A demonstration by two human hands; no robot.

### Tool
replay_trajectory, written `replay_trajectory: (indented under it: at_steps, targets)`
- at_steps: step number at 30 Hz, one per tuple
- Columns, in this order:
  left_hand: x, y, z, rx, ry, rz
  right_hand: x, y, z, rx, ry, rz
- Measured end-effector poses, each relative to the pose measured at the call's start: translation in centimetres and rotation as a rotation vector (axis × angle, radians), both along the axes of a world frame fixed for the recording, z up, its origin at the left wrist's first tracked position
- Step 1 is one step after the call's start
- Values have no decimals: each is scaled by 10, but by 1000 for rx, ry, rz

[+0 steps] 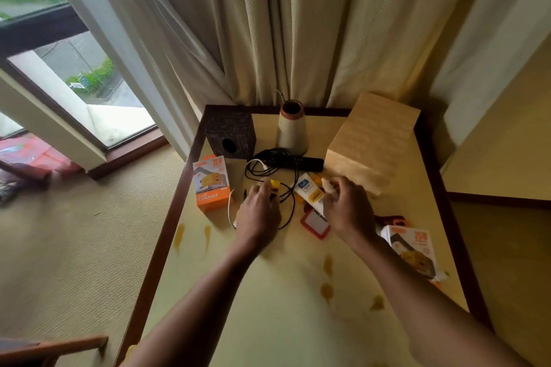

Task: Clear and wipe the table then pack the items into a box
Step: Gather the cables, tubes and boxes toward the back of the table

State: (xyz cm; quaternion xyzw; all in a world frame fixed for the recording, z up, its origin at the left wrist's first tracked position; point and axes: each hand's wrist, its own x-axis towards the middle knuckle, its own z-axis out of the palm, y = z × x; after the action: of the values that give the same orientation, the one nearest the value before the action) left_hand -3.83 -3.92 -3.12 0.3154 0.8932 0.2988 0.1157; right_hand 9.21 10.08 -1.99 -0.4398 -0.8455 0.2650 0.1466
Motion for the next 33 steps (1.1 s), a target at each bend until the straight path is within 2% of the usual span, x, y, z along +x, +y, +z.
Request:
replay_trajectory:
  at_steps: [7,14,17,20,23,27,30,33]
  targets:
    - [-56,55,-6,-62,-69,-25,-64,40,-28,-10,-66,91]
    - [-57,73,-24,-76,-8,-130,-53,42,-44,27,45,108]
    - [-43,70,-25,-81,147,-189,-21,38,-38,162,43,27]
    - [-9,59,-25,19,257,-184,29,37,-34,237,-91,-150]
    - [35,32,-39,21,273,-210,72,40,-34,93,-353,-307]
    - [83,-10,-77,-160,225,-237,101,46,-30,-123,-539,-370]
    - [94,-33,-99,-276,185,-262,111,52,-30,-197,-581,-344]
    - [92,-43,-109,-308,189,-299,116,54,-31,-295,-533,-365]
